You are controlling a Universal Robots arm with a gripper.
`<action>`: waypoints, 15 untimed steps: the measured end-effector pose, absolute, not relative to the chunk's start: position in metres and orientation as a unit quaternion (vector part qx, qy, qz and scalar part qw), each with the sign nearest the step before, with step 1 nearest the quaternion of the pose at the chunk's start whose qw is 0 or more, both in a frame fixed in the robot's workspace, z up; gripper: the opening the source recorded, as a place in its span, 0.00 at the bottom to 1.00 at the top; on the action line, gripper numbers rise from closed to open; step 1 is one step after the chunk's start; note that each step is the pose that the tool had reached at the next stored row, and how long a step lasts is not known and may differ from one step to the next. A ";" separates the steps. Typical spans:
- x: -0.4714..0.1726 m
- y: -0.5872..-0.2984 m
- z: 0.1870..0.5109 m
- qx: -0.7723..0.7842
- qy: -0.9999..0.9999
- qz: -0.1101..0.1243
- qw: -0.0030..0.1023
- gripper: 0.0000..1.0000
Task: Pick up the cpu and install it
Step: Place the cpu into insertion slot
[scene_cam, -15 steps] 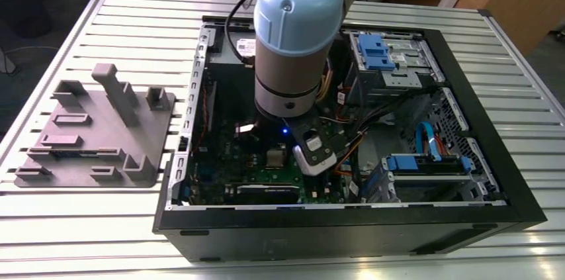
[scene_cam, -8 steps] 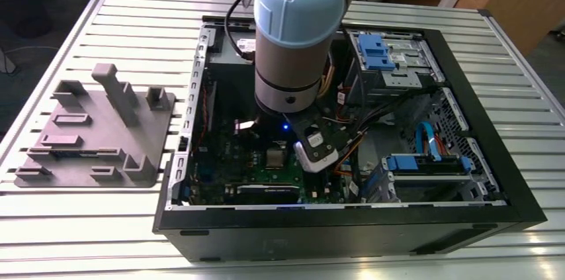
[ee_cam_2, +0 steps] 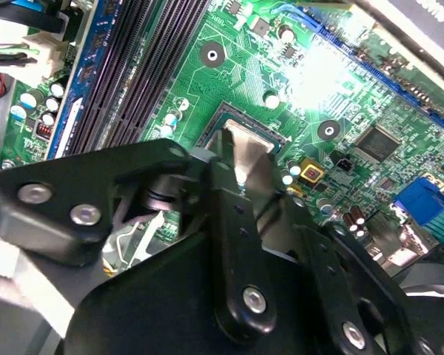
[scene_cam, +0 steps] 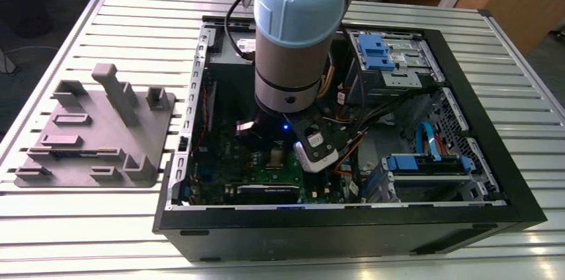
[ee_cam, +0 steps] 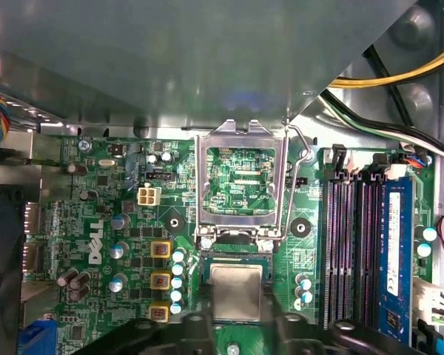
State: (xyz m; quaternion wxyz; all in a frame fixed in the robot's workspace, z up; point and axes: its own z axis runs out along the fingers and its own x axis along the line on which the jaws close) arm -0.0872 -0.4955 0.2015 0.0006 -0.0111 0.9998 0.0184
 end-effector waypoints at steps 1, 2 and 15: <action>-0.087 -0.495 0.202 -0.011 1.000 0.018 0.001 0.33; -0.087 -0.495 0.201 -0.011 1.000 0.018 0.001 0.27; -0.087 -0.495 0.197 -0.011 1.000 0.018 0.001 0.10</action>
